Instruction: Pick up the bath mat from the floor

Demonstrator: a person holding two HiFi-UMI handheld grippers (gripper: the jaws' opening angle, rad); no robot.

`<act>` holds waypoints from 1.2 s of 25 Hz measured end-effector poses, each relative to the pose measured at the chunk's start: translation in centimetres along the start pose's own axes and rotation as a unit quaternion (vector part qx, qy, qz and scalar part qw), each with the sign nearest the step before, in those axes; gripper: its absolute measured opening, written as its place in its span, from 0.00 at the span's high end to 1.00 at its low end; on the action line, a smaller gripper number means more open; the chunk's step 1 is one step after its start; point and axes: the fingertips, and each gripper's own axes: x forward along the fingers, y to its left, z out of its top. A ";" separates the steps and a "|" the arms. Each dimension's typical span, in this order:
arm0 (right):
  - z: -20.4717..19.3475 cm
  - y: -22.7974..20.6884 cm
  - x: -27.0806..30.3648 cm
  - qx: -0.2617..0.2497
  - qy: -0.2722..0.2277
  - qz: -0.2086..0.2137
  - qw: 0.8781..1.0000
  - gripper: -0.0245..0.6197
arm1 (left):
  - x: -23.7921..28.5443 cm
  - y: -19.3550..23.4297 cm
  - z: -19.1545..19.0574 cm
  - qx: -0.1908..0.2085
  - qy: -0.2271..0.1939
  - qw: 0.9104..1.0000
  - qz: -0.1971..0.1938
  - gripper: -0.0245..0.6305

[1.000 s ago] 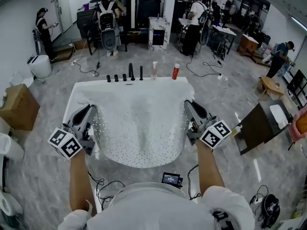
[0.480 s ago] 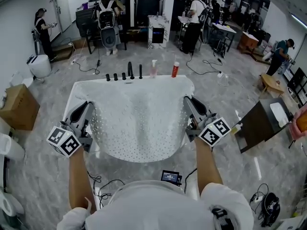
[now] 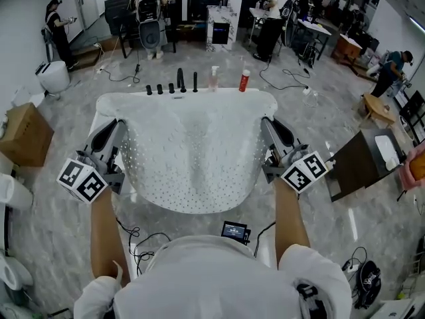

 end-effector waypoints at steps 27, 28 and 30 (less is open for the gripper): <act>-1.4 0.1 0.6 -0.015 0.024 -0.004 1.000 0.89 | 0.3 0.4 -1.3 0.058 0.026 0.998 0.030 0.92; -1.5 0.0 0.4 -0.016 0.026 -0.006 1.000 0.89 | 0.4 0.4 -1.5 0.058 0.026 0.998 0.030 0.92; -1.8 -0.2 0.3 -0.019 0.030 -0.009 0.999 0.89 | 0.5 0.4 -1.8 0.058 0.028 0.997 0.029 0.92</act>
